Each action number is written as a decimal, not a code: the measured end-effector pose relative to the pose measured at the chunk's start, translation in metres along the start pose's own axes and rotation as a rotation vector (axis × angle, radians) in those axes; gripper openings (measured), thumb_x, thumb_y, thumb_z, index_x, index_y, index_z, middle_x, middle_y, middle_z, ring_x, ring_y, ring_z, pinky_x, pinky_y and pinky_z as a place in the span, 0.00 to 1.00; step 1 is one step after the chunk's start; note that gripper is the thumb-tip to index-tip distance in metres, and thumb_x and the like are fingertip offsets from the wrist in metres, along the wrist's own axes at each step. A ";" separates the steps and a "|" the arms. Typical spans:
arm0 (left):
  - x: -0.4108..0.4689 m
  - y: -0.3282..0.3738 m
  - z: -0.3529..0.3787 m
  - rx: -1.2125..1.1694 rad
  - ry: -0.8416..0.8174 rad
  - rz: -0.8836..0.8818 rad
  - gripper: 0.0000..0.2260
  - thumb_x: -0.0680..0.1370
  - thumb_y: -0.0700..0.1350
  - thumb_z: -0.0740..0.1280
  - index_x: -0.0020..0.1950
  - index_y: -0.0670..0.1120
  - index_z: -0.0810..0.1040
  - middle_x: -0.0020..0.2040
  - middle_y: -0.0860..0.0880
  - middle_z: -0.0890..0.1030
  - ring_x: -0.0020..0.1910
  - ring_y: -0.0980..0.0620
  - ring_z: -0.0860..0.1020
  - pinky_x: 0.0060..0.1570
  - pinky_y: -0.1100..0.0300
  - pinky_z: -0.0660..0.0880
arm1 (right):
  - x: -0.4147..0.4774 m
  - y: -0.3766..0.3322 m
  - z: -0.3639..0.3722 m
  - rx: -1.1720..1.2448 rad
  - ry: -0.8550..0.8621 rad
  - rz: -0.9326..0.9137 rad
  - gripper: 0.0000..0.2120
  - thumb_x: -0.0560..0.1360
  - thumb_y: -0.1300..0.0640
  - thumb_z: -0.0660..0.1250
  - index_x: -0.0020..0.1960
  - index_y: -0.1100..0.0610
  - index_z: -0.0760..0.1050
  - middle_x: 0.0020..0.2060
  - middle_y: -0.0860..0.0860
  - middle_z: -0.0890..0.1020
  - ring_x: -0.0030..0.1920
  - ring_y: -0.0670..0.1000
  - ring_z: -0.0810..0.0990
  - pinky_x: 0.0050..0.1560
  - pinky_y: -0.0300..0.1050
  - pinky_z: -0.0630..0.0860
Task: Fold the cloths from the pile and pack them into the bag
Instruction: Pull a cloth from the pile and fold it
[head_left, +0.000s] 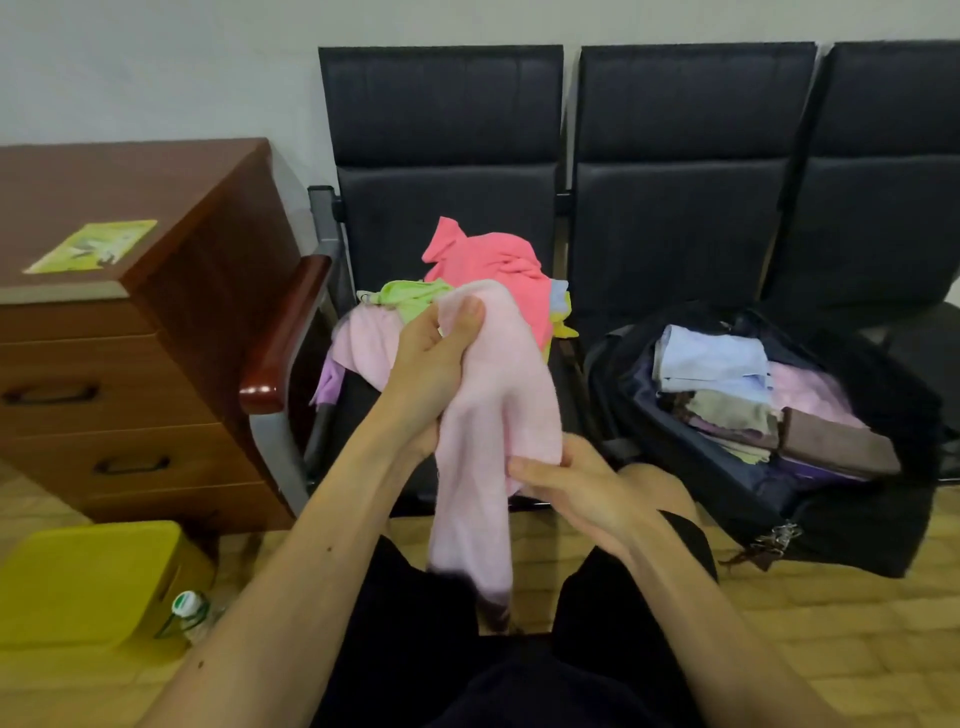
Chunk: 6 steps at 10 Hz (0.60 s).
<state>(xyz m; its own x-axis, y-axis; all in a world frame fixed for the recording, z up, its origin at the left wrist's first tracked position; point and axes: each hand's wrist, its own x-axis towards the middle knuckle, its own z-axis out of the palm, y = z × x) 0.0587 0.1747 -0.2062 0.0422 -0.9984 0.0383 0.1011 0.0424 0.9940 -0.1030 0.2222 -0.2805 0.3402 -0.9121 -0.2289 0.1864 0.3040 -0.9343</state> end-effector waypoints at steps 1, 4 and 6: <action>0.010 -0.009 -0.003 0.010 0.062 -0.085 0.11 0.81 0.55 0.63 0.58 0.50 0.73 0.45 0.53 0.79 0.41 0.56 0.82 0.36 0.66 0.77 | 0.003 0.013 0.002 0.117 0.008 0.087 0.12 0.70 0.61 0.75 0.53 0.62 0.84 0.54 0.61 0.84 0.56 0.58 0.83 0.57 0.52 0.78; 0.032 -0.057 -0.036 0.056 0.110 -0.286 0.08 0.82 0.47 0.65 0.49 0.46 0.81 0.41 0.52 0.86 0.45 0.54 0.84 0.36 0.65 0.78 | -0.009 -0.031 0.000 0.286 0.186 0.150 0.05 0.72 0.67 0.71 0.46 0.64 0.77 0.31 0.54 0.84 0.33 0.50 0.84 0.38 0.41 0.81; 0.019 -0.084 0.006 -0.217 0.242 -0.711 0.15 0.68 0.42 0.64 0.45 0.29 0.72 0.17 0.40 0.73 0.40 0.36 0.77 0.46 0.39 0.75 | 0.011 -0.045 -0.008 0.543 -0.061 0.063 0.32 0.51 0.54 0.86 0.53 0.61 0.85 0.55 0.61 0.84 0.55 0.58 0.83 0.55 0.51 0.81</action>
<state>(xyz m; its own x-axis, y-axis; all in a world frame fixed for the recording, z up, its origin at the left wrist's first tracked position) 0.0451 0.1523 -0.2884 0.1079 -0.7536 -0.6484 0.3766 -0.5726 0.7282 -0.1147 0.1965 -0.2429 0.4162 -0.8748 -0.2481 0.6072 0.4705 -0.6403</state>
